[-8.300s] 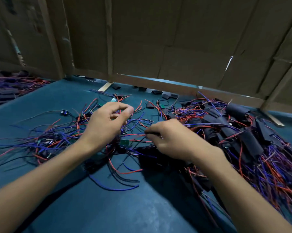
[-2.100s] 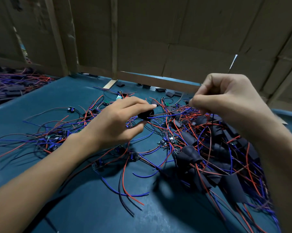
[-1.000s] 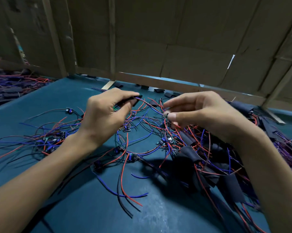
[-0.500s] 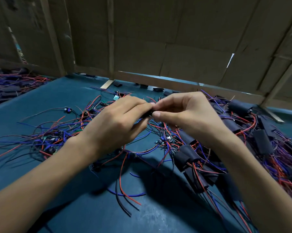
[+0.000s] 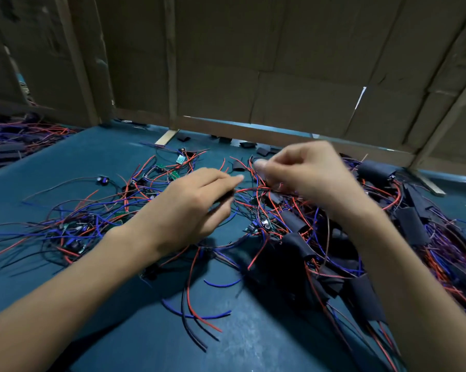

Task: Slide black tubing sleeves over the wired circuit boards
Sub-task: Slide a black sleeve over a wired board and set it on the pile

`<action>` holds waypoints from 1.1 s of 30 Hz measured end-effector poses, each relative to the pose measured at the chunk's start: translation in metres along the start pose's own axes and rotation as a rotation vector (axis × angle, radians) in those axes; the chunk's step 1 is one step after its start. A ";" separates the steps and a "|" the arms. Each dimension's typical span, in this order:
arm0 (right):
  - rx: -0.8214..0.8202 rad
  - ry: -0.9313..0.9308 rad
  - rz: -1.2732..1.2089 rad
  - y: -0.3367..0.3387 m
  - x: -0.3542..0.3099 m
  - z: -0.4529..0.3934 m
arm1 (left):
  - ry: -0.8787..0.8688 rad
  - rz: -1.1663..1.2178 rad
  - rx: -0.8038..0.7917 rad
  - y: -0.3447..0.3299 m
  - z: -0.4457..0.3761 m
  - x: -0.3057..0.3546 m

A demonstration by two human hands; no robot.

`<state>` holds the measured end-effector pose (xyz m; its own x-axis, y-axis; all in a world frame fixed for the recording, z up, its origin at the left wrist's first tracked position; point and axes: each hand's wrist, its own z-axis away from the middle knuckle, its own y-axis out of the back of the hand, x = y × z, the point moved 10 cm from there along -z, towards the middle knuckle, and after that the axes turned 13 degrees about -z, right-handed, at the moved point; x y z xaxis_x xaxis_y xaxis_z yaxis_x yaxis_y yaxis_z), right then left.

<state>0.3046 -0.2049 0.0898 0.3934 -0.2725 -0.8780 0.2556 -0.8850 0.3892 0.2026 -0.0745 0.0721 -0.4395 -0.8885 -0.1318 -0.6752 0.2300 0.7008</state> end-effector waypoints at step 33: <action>-0.276 -0.045 0.762 -0.023 0.110 -0.131 | -0.351 0.127 -0.012 -0.009 0.003 0.091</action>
<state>0.4573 -0.1652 0.0211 0.5128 -0.7830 -0.3519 0.1424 -0.3267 0.9343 0.1665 -0.1566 0.0518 -0.6967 -0.6629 -0.2742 -0.5963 0.3226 0.7351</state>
